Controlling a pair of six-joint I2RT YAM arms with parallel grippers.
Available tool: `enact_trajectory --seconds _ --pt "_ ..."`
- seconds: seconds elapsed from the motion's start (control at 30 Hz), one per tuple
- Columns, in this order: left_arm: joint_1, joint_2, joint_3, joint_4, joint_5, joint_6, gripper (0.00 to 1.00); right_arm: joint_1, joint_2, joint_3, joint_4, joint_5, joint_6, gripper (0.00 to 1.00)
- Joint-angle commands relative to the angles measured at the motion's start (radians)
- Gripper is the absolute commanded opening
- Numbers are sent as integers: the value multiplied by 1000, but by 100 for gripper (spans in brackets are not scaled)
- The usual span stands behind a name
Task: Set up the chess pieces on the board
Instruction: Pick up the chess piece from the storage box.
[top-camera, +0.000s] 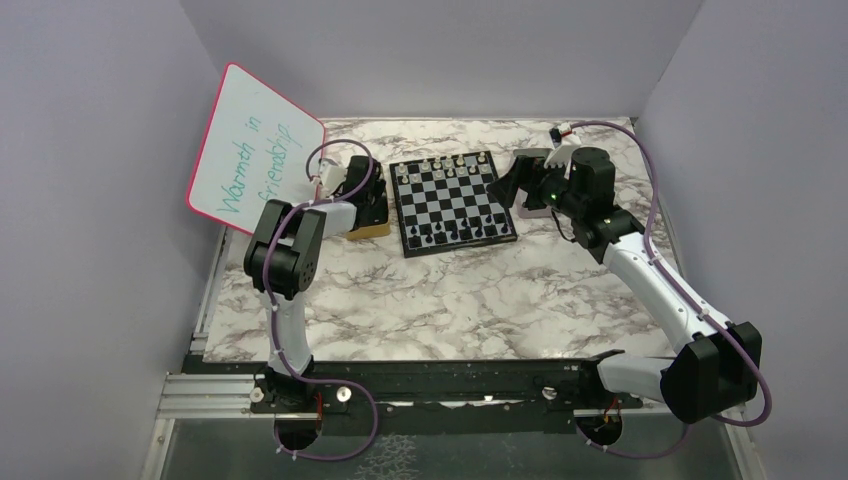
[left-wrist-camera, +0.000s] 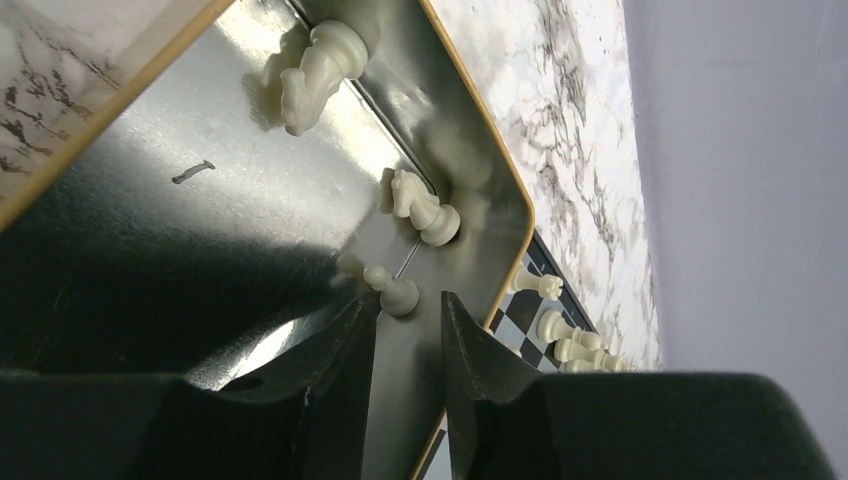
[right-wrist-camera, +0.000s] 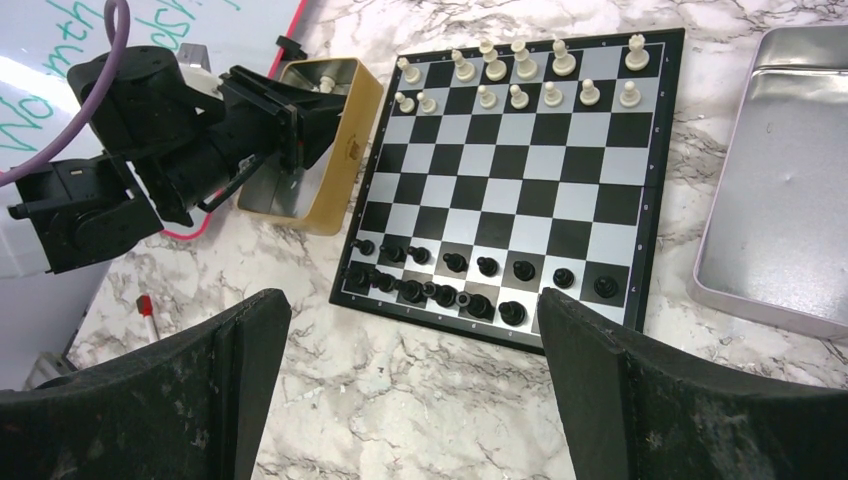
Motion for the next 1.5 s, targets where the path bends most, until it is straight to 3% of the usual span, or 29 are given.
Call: enact_trajectory --seconds 0.0,0.23,0.63,1.47 --pt "-8 -33 32 -58 -98 -56 32 -4 -28 -16 29 6 -5 100" --pt "-11 -45 37 -102 -166 -97 32 -3 -36 -20 31 -2 -3 100" --pt "-19 11 105 -130 -137 -119 32 -4 -46 -26 30 1 -5 100" --pt "-28 54 81 -133 -150 -192 34 -3 -37 -14 23 -3 -8 100"
